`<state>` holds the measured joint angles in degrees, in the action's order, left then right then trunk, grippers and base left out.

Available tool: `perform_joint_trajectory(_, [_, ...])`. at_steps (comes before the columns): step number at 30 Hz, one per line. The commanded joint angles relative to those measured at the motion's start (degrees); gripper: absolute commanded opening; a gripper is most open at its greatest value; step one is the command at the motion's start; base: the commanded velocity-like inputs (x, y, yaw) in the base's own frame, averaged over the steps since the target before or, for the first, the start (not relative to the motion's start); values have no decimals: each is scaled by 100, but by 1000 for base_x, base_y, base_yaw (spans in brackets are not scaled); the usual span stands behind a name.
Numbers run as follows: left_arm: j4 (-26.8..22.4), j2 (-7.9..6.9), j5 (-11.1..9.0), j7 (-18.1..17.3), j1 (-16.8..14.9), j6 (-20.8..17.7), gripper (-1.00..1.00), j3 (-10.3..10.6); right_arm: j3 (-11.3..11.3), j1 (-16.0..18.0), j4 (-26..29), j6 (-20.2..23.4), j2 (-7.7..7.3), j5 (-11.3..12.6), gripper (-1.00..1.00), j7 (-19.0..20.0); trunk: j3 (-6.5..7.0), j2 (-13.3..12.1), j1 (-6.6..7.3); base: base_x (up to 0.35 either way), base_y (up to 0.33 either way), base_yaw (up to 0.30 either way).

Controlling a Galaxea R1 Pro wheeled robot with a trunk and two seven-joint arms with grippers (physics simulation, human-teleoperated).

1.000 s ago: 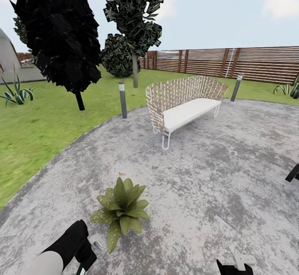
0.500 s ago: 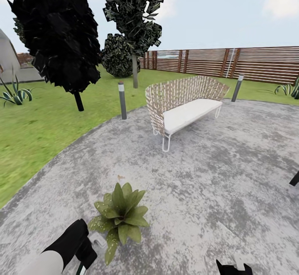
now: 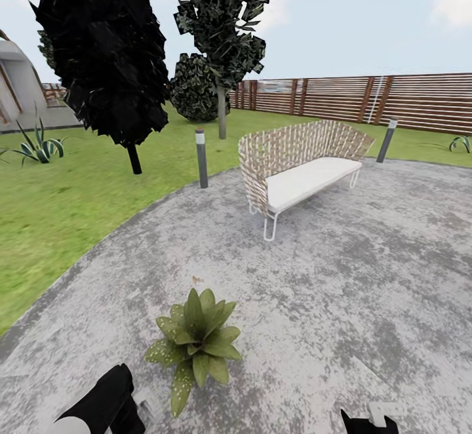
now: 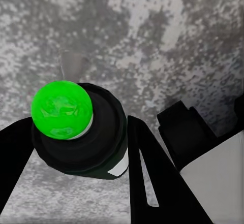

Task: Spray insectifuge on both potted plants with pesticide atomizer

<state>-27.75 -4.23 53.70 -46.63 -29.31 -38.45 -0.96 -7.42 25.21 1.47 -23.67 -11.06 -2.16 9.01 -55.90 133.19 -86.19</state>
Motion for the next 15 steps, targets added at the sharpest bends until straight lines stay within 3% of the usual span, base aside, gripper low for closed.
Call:
perform_joint_trajectory(1, [-28,3,35,-39,-1,-27,-100,-14,-49,4,-6,-18,-2,-22,100,35,-5,2,1,0,0,25])
perform_joint_trajectory(6, [-104,5,12,-107,-102,-44,-100,-12,-49,4,-7,-22,-2,-22,100,31,-5,2,1,0,0,3])
perform_joint_trajectory(9, [-582,-61,119,-352,-352,-78,-100,19,-49,5,-7,-21,-2,-22,100,31,-5,2,1,0,0,0])
perform_joint_trajectory(10, [-663,-162,139,-604,-447,-74,-100,22,-49,4,-7,-20,-2,-22,100,31,-5,2,1,0,0,0])
perform_joint_trajectory(12, [-807,-501,251,-1705,-742,-49,-100,33,-49,3,-7,-19,-2,-22,100,31,-5,2,1,0,0,0])
perform_joint_trajectory(13, [-869,-573,457,-2087,-887,-45,-100,42,-49,2,-7,-19,-2,-22,100,31,-5,2,1,0,0,0])
perform_joint_trajectory(15, [-997,-623,986,-2462,-1086,-49,-100,49,-49,5,-7,-21,0,-22,100,31,-5,2,1,0,0,0])
